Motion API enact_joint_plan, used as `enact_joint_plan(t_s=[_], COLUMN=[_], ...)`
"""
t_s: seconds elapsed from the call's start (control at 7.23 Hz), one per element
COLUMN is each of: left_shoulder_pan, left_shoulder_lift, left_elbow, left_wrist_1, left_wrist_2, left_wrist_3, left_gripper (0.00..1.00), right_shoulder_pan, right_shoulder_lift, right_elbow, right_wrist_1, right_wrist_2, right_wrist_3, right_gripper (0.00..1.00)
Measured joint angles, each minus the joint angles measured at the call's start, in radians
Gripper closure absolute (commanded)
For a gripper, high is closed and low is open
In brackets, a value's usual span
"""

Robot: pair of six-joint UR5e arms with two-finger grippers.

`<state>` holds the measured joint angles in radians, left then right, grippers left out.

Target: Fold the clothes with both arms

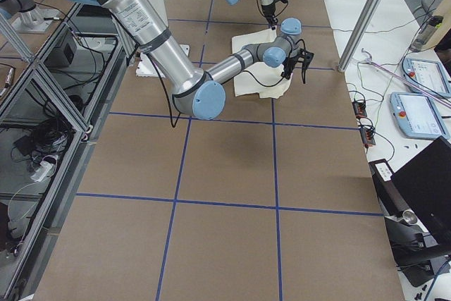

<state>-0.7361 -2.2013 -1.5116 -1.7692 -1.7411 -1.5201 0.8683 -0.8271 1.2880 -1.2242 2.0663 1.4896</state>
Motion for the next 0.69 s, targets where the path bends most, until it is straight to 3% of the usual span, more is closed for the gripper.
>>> enact_joint_plan(t_s=[0.69], left_shoulder_pan=[-0.006], left_shoulder_lift=[-0.024], left_elbow=[0.055], left_wrist_1=[-0.039], left_wrist_2=[-0.002], left_wrist_3=[0.004], left_gripper=[1.00], right_shoulder_pan=[0.005], right_shoulder_lift=[0.021], right_elbow=[-0.047], right_wrist_1=[0.026], right_wrist_2=[0.001], right_wrist_3=[-0.001], right_gripper=[1.00])
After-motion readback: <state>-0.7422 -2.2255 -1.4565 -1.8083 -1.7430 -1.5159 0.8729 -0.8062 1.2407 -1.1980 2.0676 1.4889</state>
